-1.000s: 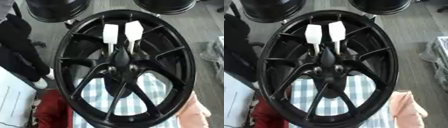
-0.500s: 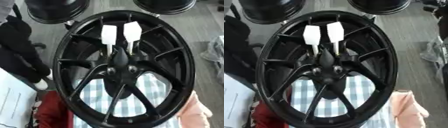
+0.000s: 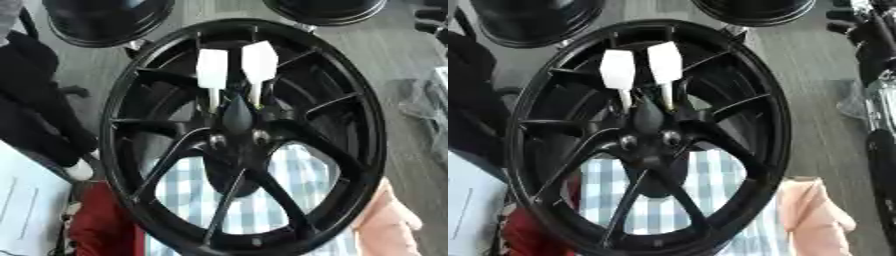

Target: Pull the pin out of the wheel hub.

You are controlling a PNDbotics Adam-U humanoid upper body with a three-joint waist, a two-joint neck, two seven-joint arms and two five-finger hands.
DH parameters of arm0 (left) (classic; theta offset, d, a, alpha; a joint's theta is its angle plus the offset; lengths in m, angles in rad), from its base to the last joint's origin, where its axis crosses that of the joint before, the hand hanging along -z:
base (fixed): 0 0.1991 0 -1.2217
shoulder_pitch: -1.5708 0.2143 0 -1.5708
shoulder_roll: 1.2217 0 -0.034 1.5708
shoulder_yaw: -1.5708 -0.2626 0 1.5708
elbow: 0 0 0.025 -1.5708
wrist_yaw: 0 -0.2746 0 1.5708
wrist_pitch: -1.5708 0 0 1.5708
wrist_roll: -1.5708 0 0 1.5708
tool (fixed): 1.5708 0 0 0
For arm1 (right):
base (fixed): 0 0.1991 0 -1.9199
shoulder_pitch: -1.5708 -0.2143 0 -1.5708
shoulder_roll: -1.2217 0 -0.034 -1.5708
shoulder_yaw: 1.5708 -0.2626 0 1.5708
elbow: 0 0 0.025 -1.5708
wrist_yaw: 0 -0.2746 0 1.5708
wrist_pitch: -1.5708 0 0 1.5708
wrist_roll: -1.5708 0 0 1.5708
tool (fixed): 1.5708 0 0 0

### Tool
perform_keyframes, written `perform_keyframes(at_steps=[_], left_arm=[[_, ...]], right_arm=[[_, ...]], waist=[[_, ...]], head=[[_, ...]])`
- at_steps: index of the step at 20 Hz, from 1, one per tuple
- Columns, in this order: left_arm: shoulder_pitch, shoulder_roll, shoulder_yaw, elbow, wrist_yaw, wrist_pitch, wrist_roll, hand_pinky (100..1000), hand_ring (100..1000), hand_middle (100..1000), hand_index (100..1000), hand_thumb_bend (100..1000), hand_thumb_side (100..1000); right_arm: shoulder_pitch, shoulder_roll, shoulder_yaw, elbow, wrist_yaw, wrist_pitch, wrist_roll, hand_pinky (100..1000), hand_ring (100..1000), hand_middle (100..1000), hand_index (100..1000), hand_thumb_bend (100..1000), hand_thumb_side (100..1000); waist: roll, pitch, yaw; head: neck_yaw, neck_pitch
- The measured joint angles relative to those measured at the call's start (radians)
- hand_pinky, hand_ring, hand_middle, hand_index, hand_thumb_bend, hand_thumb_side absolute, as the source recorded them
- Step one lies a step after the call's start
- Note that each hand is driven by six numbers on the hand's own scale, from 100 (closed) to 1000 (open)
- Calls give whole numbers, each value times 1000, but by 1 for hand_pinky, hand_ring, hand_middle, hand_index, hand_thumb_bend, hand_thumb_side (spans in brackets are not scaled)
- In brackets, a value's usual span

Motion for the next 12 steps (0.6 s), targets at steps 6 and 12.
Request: perform_keyframes(at_steps=[6, 12], left_arm=[[-2, 0, 0, 0, 7, -9, 7, 732, 820, 711, 712, 273, 599], [-3, -1, 0, 0, 11, -14, 10, 732, 819, 711, 712, 274, 597]], right_arm=[[8, 10, 0, -1, 11, 6, 7, 758, 725, 671, 776, 100, 568], [9, 14, 0, -1, 17, 7, 17, 758, 724, 671, 776, 100, 575]], waist=[[4, 4, 0], [6, 6, 3]], head=[[0, -4], [0, -10]])
